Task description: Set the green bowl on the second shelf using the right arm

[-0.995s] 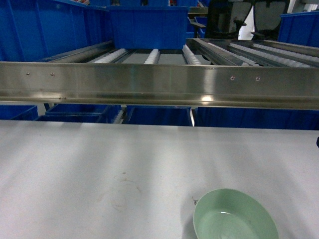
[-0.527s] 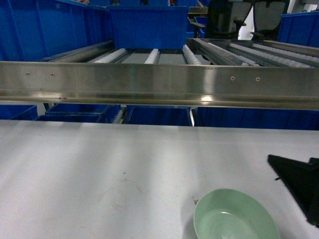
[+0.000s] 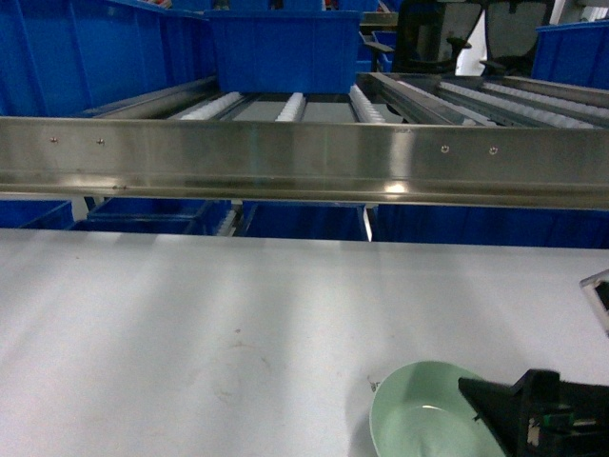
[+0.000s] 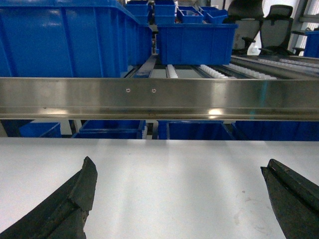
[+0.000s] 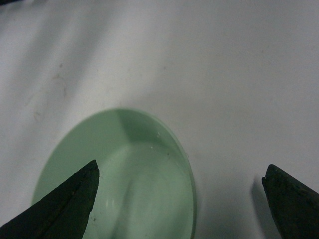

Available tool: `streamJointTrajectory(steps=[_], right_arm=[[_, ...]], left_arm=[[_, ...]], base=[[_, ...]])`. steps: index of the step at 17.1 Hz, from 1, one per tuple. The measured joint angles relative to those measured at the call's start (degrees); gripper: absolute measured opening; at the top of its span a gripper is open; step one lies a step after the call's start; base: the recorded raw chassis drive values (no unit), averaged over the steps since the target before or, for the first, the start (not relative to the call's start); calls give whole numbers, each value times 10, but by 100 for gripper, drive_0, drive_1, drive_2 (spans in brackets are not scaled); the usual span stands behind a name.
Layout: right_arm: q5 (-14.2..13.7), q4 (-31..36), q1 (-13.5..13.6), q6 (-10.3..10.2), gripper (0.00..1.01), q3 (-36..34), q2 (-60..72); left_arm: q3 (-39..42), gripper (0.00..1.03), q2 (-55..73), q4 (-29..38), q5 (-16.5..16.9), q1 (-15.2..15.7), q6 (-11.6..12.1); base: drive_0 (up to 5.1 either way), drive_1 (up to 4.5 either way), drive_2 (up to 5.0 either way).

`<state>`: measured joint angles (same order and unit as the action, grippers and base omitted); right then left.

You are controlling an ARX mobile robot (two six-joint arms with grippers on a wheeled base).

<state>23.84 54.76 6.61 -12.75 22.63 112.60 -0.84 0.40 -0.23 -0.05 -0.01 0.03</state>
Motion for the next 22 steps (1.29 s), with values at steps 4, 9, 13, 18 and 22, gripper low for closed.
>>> streamJointTrajectory(steps=[4, 9, 13, 18, 22], right_arm=[[-14, -2, 32, 4, 98, 11, 42], [-47, 21, 51, 22, 63, 23, 74], [-54, 34, 50, 34, 32, 28, 90], [-103, 156, 49, 38, 3, -36, 44], [-168, 136, 1, 45, 3, -128, -198]], left_arm=[[0, 98, 0, 0, 0, 0, 0], [0, 98, 0, 0, 0, 0, 0], [0, 98, 0, 0, 0, 0, 0], [0, 98, 0, 0, 0, 0, 0], [0, 98, 0, 0, 0, 0, 0]], base=[[0, 0, 0], [0, 0, 0], [0, 0, 0], [0, 0, 0], [0, 0, 0]])
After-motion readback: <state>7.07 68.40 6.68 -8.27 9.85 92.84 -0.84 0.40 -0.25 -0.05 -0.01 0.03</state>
